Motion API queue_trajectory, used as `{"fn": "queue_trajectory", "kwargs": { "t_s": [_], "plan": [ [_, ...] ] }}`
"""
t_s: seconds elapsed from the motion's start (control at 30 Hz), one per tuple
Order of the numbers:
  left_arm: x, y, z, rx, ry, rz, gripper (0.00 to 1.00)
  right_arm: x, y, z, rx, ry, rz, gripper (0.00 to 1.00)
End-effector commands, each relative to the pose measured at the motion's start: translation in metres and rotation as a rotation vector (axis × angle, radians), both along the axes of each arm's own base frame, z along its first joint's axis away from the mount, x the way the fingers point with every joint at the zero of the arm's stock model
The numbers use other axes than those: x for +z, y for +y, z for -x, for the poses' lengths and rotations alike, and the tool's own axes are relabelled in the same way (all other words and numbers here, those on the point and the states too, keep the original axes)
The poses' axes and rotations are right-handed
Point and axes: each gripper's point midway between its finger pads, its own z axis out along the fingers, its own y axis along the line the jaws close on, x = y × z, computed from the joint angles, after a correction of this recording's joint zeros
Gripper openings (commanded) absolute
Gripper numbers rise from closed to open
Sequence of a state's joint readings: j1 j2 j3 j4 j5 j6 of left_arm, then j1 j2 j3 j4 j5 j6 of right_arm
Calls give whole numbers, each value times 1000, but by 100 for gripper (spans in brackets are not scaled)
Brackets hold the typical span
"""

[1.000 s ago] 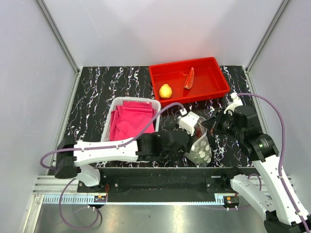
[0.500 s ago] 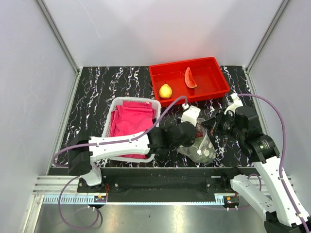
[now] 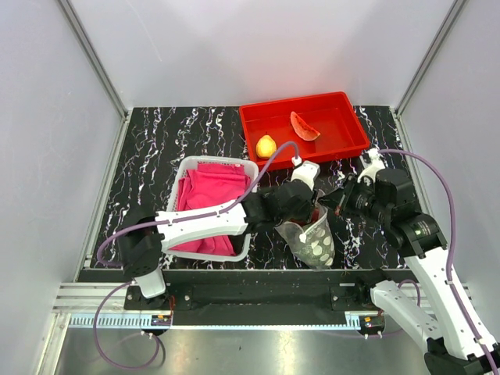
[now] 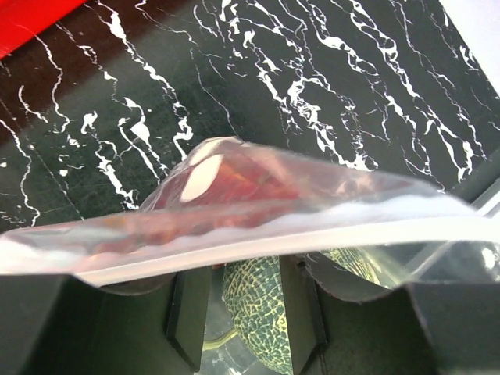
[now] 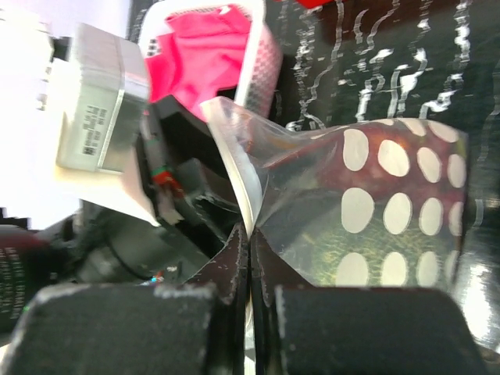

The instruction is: Open the zip-top bag and remove the fake food

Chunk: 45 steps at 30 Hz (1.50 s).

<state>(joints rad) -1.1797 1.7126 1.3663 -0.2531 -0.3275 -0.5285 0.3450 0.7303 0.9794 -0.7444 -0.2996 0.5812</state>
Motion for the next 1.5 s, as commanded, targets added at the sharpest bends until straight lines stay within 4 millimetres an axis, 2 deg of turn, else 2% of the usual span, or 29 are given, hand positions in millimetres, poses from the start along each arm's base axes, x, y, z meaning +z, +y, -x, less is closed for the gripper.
{"fn": "queue_trajectory", "kwargs": {
  "t_s": [0.0, 0.27, 0.4, 0.5, 0.6, 0.67, 0.77, 0.93, 1.0, 1.17, 1.37, 1.47],
  "plan": [
    [17, -5, -6, 24, 0, 71, 43, 43, 25, 2, 92, -74, -167, 0],
    [21, 32, -7, 123, -21, 62, 49, 46, 47, 6, 170, -18, -314, 0],
    [6, 39, -9, 141, -19, 7, 54, 26, 43, 4, 154, -7, -276, 0],
    [-7, 40, -11, 141, -18, -51, 56, 4, 41, 6, 138, 38, -258, 0],
    [-22, 40, -14, 147, -10, -109, 56, -7, 38, 9, 119, 55, -253, 0],
    [-34, 41, -15, 151, -2, -152, 56, -8, 33, 10, 100, 45, -230, 0],
    [-41, 41, -18, 161, -3, -181, 57, -11, 22, 7, 61, 31, -156, 0],
    [-54, 41, -25, 168, -21, -233, 70, -16, 16, 7, 53, 26, -104, 0],
    [-54, 36, -27, 163, -27, -238, 71, -19, 16, 8, 55, 35, -102, 0],
    [-72, 38, -26, 172, 0, -283, 77, -19, 15, 8, 53, 28, -91, 0],
    [-95, 44, -26, 183, 8, -336, 77, -22, 14, 7, 51, 30, -79, 0],
    [-101, 45, -30, 182, -11, -365, 73, -21, 14, 7, 49, 29, -81, 0]
  ]
}}
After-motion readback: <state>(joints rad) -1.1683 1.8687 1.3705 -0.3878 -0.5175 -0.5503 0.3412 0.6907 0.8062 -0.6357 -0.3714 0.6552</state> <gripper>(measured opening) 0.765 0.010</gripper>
